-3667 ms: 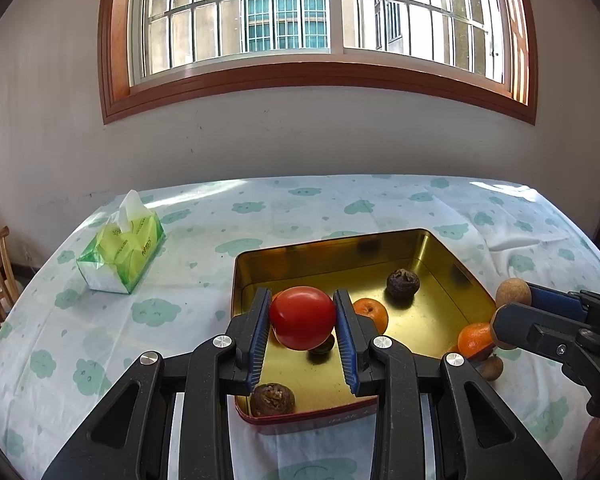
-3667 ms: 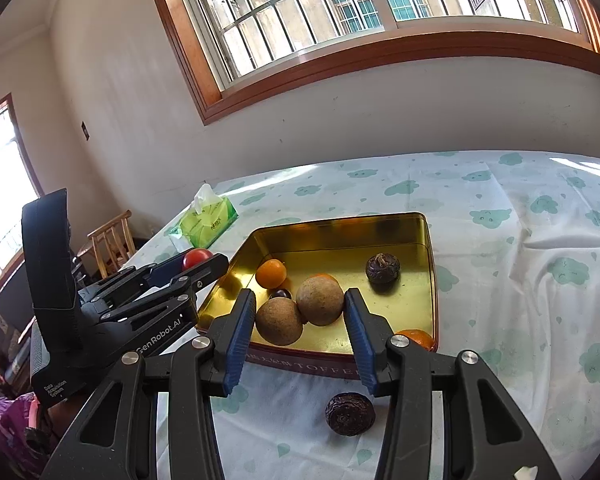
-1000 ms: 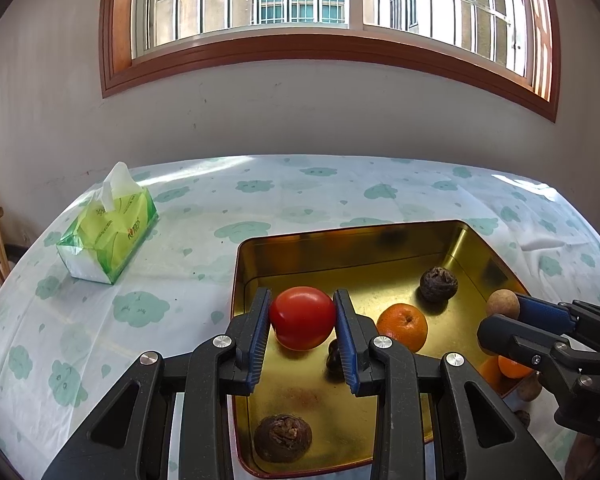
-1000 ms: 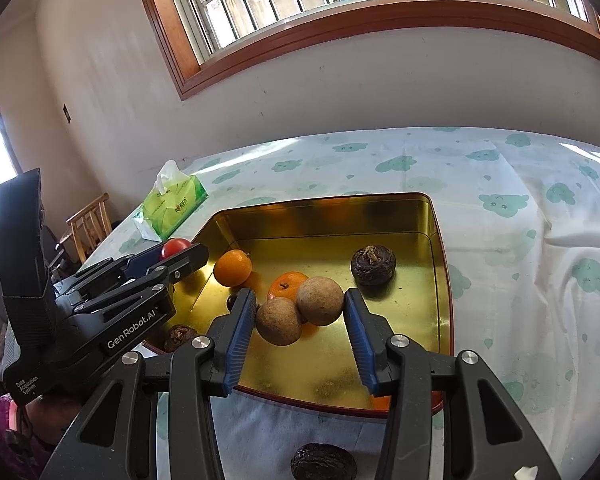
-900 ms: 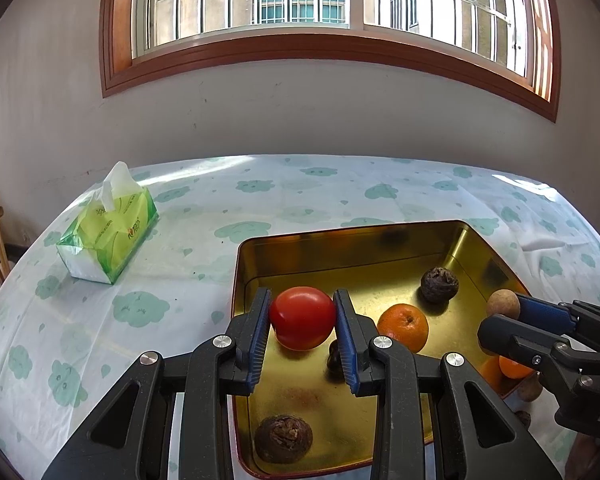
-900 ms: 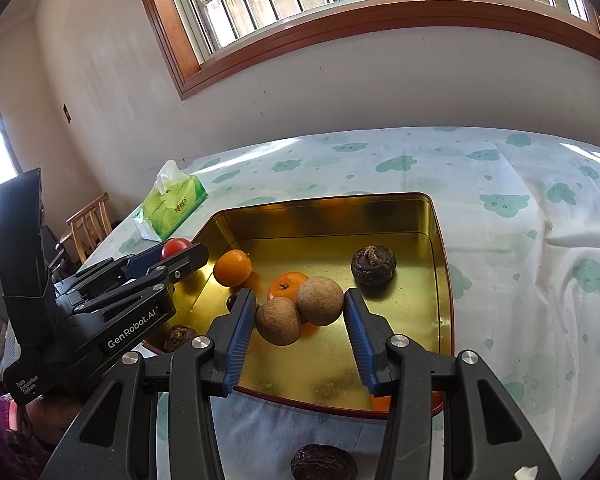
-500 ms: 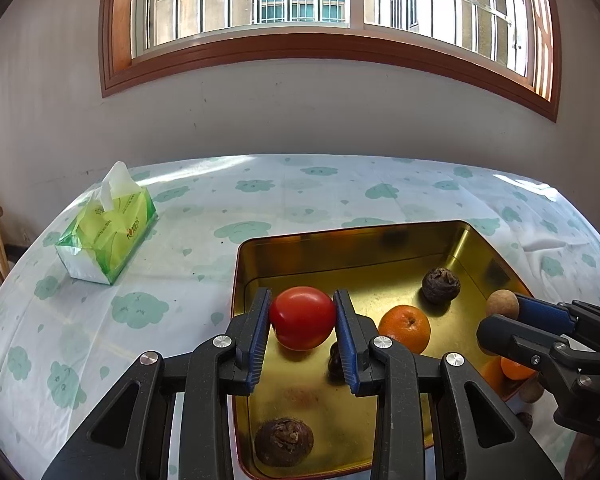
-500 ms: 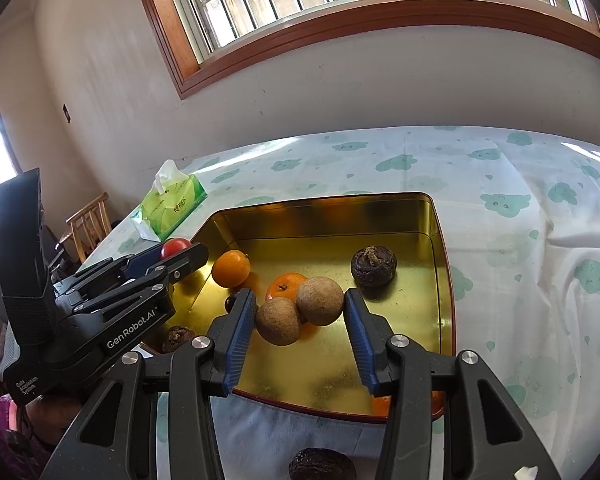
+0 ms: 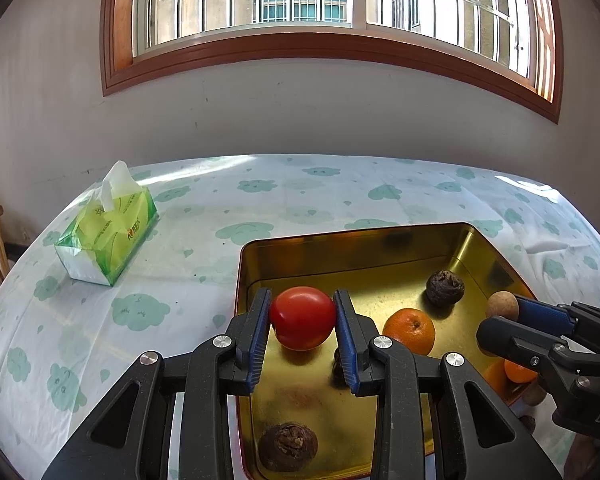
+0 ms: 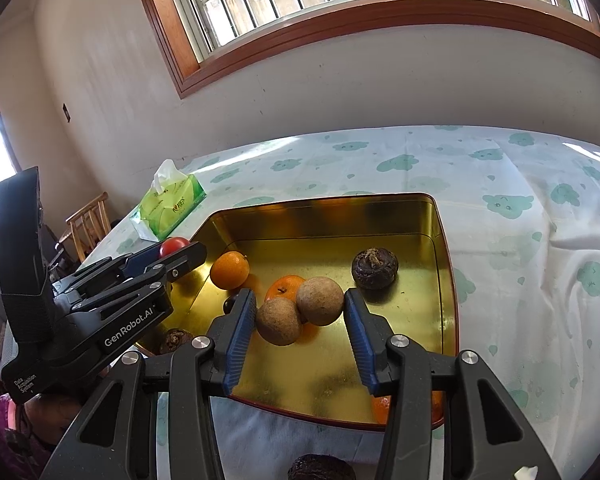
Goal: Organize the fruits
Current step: 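Lower into the tin and open both grippers, releasing tomato and tan fruits, then withdraw both grippers from the tin toward the fruits beside it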
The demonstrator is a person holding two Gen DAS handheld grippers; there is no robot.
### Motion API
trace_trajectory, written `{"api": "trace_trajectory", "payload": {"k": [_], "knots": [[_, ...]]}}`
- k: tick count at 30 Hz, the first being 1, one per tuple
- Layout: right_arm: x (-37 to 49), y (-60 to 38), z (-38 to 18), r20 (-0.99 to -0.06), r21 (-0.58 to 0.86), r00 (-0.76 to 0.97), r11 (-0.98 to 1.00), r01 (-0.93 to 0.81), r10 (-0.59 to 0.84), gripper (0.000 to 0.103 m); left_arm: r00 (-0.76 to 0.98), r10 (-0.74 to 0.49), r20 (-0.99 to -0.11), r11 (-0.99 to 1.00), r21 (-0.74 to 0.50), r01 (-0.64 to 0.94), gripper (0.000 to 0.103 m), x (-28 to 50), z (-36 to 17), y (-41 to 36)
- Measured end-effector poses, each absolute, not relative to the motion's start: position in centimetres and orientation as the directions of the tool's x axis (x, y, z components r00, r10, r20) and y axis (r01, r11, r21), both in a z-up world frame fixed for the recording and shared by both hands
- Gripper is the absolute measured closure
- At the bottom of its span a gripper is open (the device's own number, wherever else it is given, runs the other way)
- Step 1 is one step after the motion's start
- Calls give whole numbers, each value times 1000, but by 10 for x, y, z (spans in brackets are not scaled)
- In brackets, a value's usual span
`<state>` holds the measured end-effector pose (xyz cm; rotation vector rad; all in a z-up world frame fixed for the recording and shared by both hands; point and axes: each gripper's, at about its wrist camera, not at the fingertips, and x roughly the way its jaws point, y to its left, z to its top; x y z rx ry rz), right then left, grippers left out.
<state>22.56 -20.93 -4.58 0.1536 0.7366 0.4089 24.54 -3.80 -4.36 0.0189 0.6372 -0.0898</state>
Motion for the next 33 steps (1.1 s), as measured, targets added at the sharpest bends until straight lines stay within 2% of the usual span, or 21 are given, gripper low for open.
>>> {"api": "trace_trajectory", "payload": {"k": [24, 25, 27, 28, 29, 33], "knots": [[233, -202, -50, -623, 264, 666, 912, -315, 410, 59, 796, -77, -600, 996, -20, 82, 70, 255, -48, -32], [233, -202, -49, -620, 264, 668, 911, -315, 411, 59, 796, -81, -600, 996, -24, 84, 68, 256, -49, -32], [233, -203, -48, -614, 263, 677, 914, -308, 405, 56, 796, -87, -599, 996, -27, 89, 55, 256, -48, -32], [233, -205, -47, -607, 268, 684, 914, -305, 406, 53, 801, -83, -592, 996, -23, 86, 41, 255, -47, -32], [232, -207, -45, -598, 275, 690, 913, -302, 408, 53, 813, -76, -577, 997, -16, 81, 33, 253, -45, -32], [225, -218, -38, -566, 289, 709, 907, -307, 420, 53, 845, -58, -531, 997, 8, 73, 24, 244, -35, -35]]}}
